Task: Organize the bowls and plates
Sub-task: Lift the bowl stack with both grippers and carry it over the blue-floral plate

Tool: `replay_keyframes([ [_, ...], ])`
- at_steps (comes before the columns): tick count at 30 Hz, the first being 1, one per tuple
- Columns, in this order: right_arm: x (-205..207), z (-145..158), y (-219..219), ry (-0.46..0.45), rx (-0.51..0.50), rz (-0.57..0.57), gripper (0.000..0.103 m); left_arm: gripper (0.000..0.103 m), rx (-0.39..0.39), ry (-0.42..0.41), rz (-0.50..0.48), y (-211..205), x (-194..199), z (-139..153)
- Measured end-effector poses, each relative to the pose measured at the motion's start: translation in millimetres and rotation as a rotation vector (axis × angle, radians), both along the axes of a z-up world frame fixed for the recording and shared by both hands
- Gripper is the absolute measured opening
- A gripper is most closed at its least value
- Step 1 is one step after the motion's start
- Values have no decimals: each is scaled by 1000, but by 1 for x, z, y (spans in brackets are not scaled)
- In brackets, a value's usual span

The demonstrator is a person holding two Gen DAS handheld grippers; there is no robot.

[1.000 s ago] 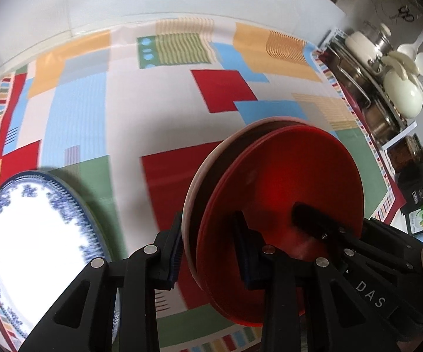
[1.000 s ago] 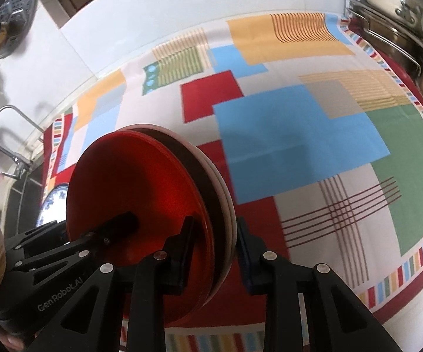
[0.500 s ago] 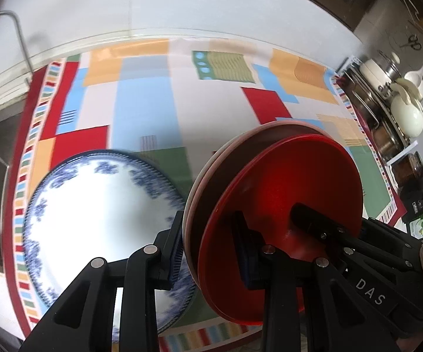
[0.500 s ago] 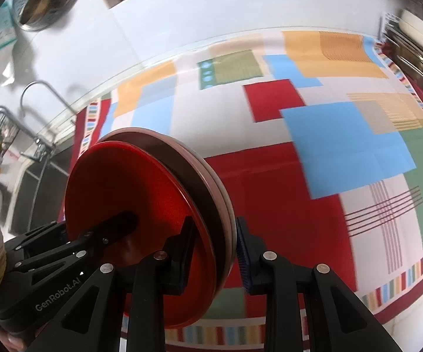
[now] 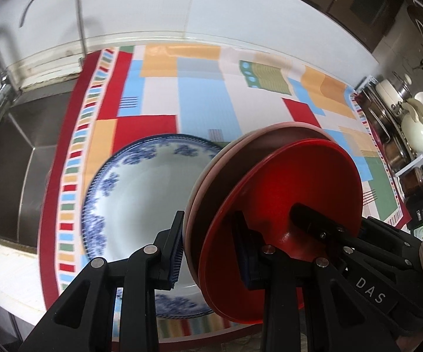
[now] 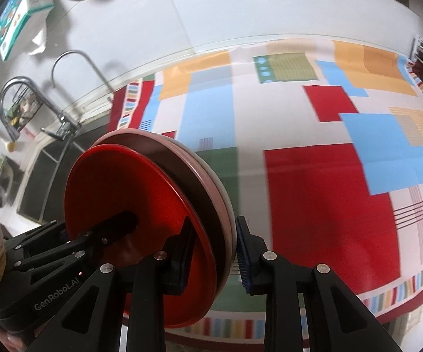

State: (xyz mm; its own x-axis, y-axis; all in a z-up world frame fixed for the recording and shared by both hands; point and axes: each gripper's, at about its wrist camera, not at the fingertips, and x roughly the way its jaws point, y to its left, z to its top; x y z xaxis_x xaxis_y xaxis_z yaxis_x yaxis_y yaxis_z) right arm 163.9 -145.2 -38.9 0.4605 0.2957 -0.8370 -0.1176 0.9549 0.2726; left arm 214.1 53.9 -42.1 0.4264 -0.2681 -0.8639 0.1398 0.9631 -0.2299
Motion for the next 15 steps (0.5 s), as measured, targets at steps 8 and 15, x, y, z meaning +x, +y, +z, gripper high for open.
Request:
replay_keyframes([
  [8, -2, -6, 40, 25, 12, 53, 28, 31, 4, 24, 55, 40, -8, -9],
  [15, -2, -15, 63, 59, 13, 88, 28, 31, 6, 49, 76, 57, -10, -18],
])
